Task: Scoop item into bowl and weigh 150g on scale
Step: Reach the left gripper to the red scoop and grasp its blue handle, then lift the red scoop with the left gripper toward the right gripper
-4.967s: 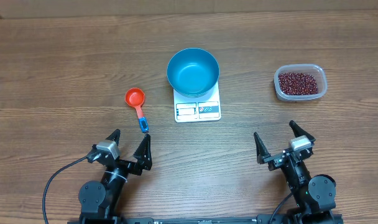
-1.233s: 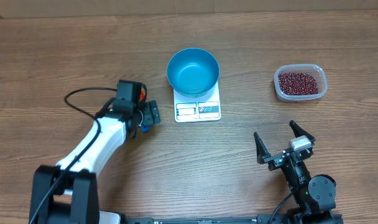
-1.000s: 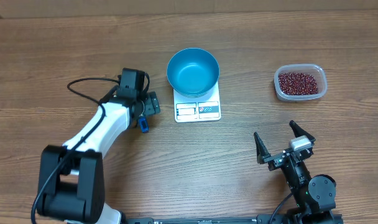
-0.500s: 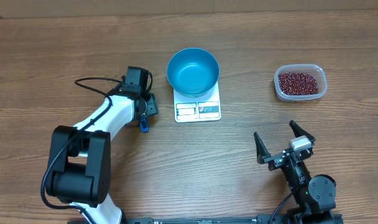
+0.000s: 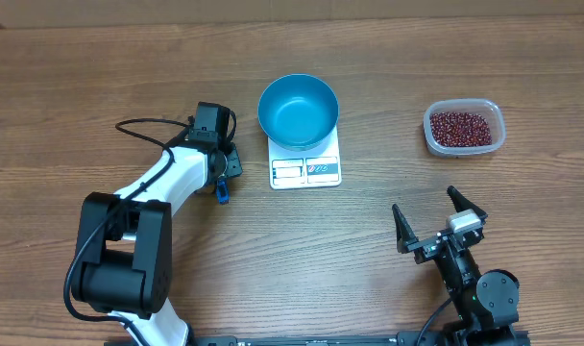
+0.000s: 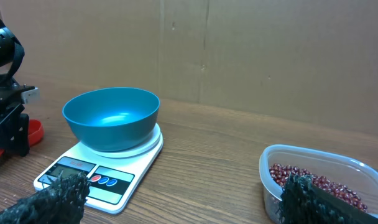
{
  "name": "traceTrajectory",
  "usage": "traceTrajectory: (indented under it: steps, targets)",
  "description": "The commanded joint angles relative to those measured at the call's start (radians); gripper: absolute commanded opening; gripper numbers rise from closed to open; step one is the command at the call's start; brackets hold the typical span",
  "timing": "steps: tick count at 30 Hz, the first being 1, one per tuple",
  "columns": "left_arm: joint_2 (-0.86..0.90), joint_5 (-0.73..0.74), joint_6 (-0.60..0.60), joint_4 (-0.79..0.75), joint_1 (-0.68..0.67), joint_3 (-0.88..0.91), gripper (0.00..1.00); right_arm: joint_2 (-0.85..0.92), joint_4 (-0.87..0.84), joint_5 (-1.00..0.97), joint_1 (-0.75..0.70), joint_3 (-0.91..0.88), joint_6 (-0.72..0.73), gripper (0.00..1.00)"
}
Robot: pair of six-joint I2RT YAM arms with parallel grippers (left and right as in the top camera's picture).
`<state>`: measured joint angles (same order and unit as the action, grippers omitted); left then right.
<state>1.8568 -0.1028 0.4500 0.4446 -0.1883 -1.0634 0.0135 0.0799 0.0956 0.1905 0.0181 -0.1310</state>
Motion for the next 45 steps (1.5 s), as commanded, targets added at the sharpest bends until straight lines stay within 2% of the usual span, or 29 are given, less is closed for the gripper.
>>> traceTrajectory:
  steps: [1, 16, 31, 35, 40, 45]
  targets:
    - [0.028, -0.013, 0.007, 0.001, -0.001, -0.019, 0.43, -0.011, -0.004, -0.013, -0.003, -0.010, 0.007, 1.00]
    - [0.035, -0.028, -0.005, 0.024, -0.001, -0.018, 0.38, -0.011, -0.004, -0.013, -0.003, -0.010, 0.007, 1.00]
    - [0.035, 0.004, -0.003, 0.076, -0.001, -0.018, 0.16, -0.011, -0.004, -0.013, -0.003, -0.010, 0.007, 1.00]
    - [0.032, 0.056, 0.011, 0.081, -0.001, -0.024, 0.05, -0.011, -0.004, -0.013, -0.003, -0.010, 0.007, 1.00]
    - [0.025, 0.109, 0.038, 0.148, -0.001, -0.089, 0.04, -0.011, -0.004, -0.013, -0.003, -0.010, 0.007, 1.00]
    - [-0.023, 0.122, 0.071, 0.284, -0.003, -0.216, 0.04, -0.011, -0.004, -0.013, -0.003, -0.010, 0.007, 1.00]
